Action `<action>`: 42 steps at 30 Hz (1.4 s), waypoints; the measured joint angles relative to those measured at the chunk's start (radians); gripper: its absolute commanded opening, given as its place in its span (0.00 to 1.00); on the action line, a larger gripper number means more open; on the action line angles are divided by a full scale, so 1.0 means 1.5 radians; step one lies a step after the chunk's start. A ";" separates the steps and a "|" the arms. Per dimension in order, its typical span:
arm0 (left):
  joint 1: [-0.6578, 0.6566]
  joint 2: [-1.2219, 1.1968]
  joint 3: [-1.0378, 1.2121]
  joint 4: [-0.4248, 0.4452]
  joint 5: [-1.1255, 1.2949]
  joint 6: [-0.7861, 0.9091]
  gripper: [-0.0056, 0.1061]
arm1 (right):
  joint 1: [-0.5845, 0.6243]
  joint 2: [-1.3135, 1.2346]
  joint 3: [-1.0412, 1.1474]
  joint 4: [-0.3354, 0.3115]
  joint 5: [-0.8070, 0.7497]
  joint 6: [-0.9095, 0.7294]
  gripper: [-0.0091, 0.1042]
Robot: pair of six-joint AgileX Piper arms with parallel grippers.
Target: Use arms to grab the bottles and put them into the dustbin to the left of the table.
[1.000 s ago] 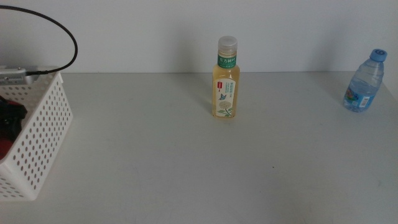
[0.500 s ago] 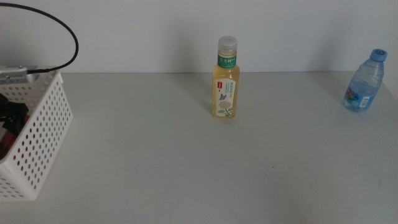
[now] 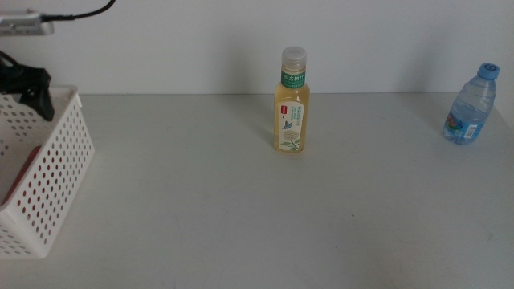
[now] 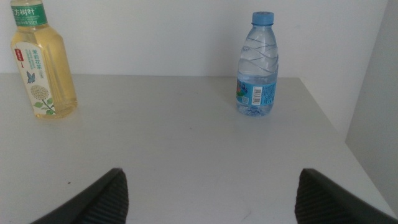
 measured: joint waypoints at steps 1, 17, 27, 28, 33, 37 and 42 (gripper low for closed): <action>-0.020 -0.021 0.000 -0.004 0.000 0.000 0.89 | 0.000 0.000 0.000 0.000 0.000 0.000 0.72; -0.349 -0.186 0.052 0.020 -0.138 -0.043 0.89 | 0.000 0.000 0.000 0.000 0.000 0.000 0.72; -0.484 -0.358 0.432 0.122 -0.592 -0.179 0.89 | 0.000 0.000 0.000 0.000 0.000 0.000 0.72; -0.486 -0.367 0.465 0.125 -0.624 -0.185 0.89 | 0.000 0.000 0.000 0.000 0.000 0.000 0.72; -0.487 -0.378 0.578 0.130 -0.718 -0.193 0.89 | 0.000 0.000 0.000 0.000 0.000 0.000 0.72; -0.487 -0.377 0.617 0.130 -0.736 -0.195 0.89 | 0.000 0.000 0.000 0.000 0.000 0.000 0.72; -0.487 -0.372 0.625 0.130 -0.754 -0.195 0.89 | 0.000 0.000 0.000 0.000 0.000 0.000 0.72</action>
